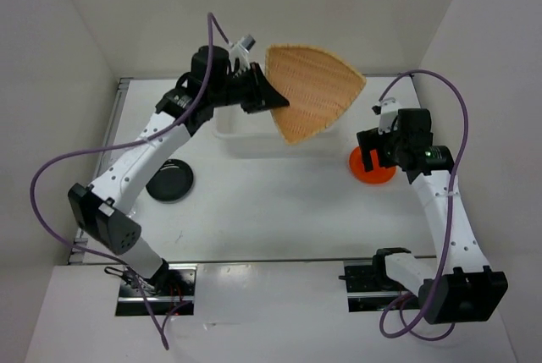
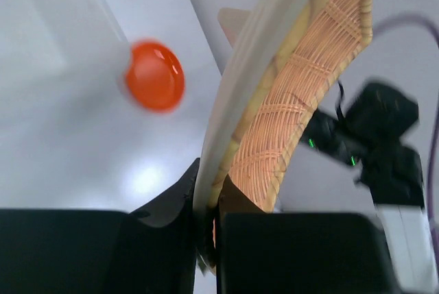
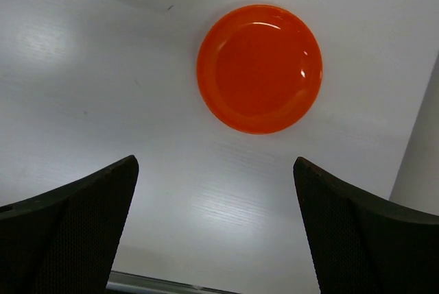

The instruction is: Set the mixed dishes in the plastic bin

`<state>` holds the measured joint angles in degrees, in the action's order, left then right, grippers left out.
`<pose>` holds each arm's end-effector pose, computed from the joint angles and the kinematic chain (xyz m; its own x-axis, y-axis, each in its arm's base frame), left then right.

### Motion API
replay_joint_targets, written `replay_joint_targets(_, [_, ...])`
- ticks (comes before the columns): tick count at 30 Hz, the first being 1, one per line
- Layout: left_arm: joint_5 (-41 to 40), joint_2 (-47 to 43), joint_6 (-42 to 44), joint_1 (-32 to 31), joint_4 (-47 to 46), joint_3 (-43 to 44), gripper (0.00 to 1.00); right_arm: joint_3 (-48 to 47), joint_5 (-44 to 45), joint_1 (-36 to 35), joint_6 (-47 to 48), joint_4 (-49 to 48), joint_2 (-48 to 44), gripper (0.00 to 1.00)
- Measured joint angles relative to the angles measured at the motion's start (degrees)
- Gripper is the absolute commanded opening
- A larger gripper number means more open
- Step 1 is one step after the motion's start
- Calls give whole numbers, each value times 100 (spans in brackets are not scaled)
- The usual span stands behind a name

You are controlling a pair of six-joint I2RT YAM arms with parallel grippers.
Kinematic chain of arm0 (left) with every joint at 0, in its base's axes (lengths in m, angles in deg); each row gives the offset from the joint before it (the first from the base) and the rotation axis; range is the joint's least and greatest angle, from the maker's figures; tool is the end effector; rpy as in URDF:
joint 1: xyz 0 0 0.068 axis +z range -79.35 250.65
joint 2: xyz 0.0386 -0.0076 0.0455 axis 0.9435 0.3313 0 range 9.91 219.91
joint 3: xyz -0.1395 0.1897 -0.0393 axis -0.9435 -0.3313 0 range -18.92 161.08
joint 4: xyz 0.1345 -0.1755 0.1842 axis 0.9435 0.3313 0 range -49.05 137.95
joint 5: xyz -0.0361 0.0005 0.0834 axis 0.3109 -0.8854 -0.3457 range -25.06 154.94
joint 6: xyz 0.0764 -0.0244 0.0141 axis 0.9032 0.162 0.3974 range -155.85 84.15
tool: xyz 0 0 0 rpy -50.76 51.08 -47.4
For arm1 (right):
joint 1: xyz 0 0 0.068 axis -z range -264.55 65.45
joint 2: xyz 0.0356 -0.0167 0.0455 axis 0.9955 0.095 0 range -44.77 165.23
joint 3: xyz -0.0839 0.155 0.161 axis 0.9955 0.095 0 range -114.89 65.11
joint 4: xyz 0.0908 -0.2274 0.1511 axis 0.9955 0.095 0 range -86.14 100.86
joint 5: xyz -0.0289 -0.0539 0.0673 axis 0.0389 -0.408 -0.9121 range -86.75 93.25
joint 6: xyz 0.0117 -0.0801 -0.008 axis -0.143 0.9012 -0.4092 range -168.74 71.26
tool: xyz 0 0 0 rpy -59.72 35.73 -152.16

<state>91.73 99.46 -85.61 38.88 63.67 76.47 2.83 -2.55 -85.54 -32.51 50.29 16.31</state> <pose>0.3358 -0.2455 0.3898 -0.7982 -0.3072 -0.5182 0.3520 0.4603 -0.8150 0.2825 0.0120 0.2769 -0.6568 -0.2896 -0.6962 -0.2833 0.9505 -0.1281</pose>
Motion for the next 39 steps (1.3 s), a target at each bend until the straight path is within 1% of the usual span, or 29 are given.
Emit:
replay_joint_targets(3, [-251,664,-11,367,-66,828,0,105,367,2,-179,-107,-98,98])
replay_joint_targets(7, [-511,1784,-162,706,24,1460,0,133,817,15,-378,-251,-236,98])
replay_joint_targets(12, [-833,3244,-487,857,374,2052,0,155,1506,114,-544,-455,-468,98])
replay_joint_targets(17, [-1248,4380,-728,861,1095,3198,0,358,1829,127,-612,-560,-669,98])
replay_joint_targets(20, [-1473,4962,-767,868,1515,4319,0,459,1919,157,-616,-619,-702,98])
replay_joint_targets(22, [-1574,5567,-791,872,1921,5619,0,494,1947,164,-616,-656,-702,98])
replay_joint_targets(23, [-1631,5971,-855,883,2135,6520,0,501,1963,164,-619,-669,-702,98])
replay_joint_targets(24, [-1639,6245,-918,890,2170,7079,0,509,1978,164,-619,-695,-702,98])
replay_joint_targets(25, [-1628,6336,-1012,907,2138,7285,0,522,1993,164,-619,-723,-704,98])
replay_joint_targets(28, [-1676,6577,-1091,951,2514,7807,0,551,2009,164,-619,-772,-706,98])
replay_joint_targets(30, [-1709,6730,-1156,962,2697,8008,0,555,2015,164,-636,-811,-706,98])
replay_joint_targets(35, [-1989,6988,-1200,957,3338,8098,0,573,2024,223,-638,-879,-706,98])
replay_joint_targets(39, [-2190,7053,-1207,837,3709,8098,0,573,2022,232,-638,-940,-706,98])
